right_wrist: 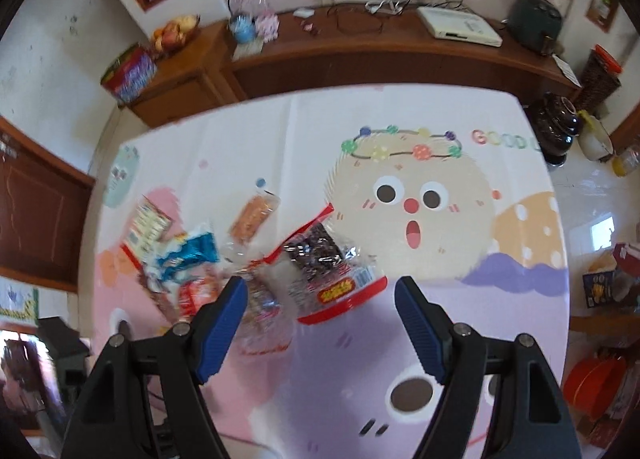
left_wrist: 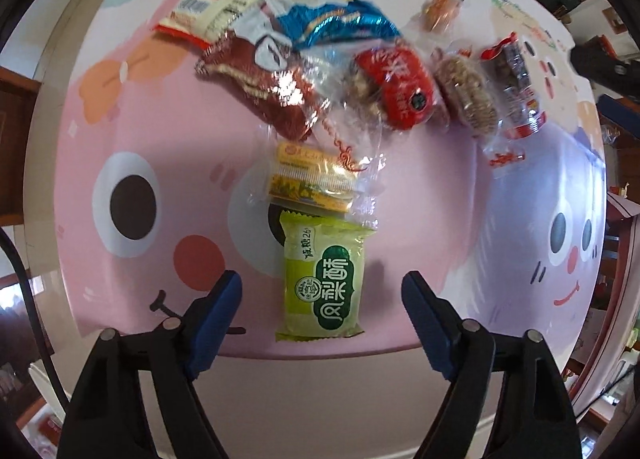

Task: Organize snacks

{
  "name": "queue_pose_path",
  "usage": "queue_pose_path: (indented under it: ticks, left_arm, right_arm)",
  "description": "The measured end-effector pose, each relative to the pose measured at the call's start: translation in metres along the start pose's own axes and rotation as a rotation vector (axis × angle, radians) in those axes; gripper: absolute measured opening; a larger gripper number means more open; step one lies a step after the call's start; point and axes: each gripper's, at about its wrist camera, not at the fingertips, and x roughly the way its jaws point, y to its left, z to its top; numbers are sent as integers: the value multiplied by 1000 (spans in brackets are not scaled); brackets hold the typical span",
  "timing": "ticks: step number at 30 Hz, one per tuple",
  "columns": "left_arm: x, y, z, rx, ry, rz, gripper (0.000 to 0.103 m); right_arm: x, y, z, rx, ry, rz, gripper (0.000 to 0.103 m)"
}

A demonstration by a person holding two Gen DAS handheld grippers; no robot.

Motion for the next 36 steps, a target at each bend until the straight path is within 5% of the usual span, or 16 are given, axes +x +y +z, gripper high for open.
queue_pose_path:
  ticks: [13,16,20,25,36]
  left_arm:
    - [13,-3,3,-18,30,8,70]
    - [12,-7,-2,-14,26,28,60]
    - [7,-3,-7,-9,3,51,36]
    - [5,3,-13,-12,-16,29,35]
    - [-60,25,-30,-34,-182,-19,35]
  right_arm:
    - [68,14,14,-167,65,-47,77]
    - [79,13,14,-173,83,-47,74]
    - [86,16,10,-199,72,-66,53]
    - [82,22,3,-209,60,-80,42]
    - [29,9,-19,-106,-14,-87,41]
